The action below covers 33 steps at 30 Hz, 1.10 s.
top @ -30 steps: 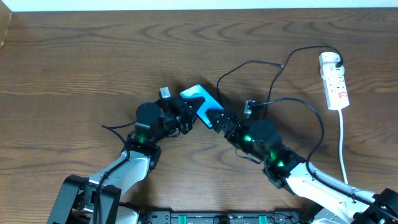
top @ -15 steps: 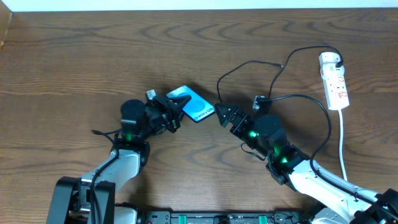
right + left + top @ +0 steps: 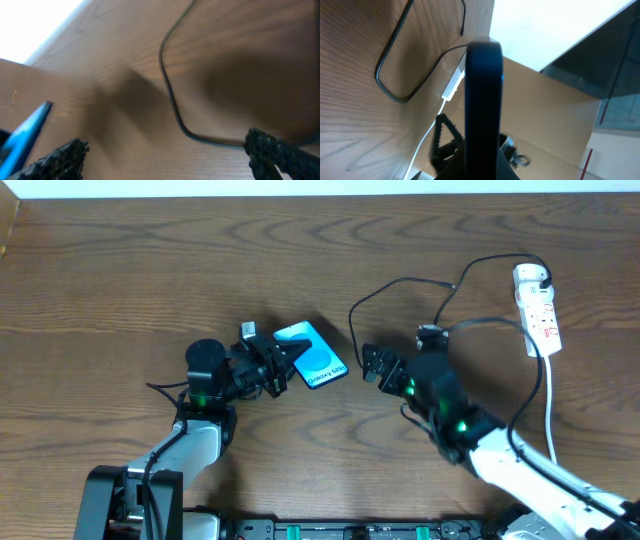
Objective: Plug charger to phone and switch on socket
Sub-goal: 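Move the right gripper to the black charger cable and grasp its plug end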
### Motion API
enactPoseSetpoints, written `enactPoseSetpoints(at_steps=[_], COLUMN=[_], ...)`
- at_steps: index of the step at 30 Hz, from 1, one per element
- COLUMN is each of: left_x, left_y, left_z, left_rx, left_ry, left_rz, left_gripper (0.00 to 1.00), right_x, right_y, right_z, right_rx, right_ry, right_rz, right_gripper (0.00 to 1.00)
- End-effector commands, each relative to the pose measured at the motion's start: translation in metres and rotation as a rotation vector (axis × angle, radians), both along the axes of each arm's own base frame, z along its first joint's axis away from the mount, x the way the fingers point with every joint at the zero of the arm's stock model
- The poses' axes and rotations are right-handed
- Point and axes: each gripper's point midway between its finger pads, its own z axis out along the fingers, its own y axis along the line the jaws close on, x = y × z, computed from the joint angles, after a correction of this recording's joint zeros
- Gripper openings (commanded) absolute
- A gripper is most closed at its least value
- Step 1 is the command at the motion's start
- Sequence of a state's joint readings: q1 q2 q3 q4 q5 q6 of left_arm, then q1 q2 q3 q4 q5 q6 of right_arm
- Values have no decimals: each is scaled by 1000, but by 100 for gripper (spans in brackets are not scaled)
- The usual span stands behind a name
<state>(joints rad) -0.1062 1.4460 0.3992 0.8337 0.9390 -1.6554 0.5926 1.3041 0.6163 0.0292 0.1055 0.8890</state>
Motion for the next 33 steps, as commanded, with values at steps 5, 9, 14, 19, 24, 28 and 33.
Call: enactPoseSetpoints(at_steps=[5,9,14,19,24,28,33], left_x=[1,0,0,0,0,0,0], left_y=[-4,-4,-4,-4,-4,-4,-4], left_z=[17,17,17,17,17,17,17], left_rx=[7,6,6,6,6,6,6], left_ry=[-88,-88,-88,-88,-88,-88,-88], left_rz=[-50,-53,-52,-52,-51,-51,-51], left_gripper=[7,7,8,7,7,7,7], right_x=[23,28,31,46,59,78,114], right_y=[-30,-32,-35,-39,-40,-55,-64], right_z=[75,107,109,105,93,82,75], right_rx=[-39,19,19,68,162,159,139], right_ry=[73,74,64,72,170,253,319], right_rz=[-98,-83,-107,-195,-260,-341,-403], right_gripper=[99,99,89,73,64,63,62])
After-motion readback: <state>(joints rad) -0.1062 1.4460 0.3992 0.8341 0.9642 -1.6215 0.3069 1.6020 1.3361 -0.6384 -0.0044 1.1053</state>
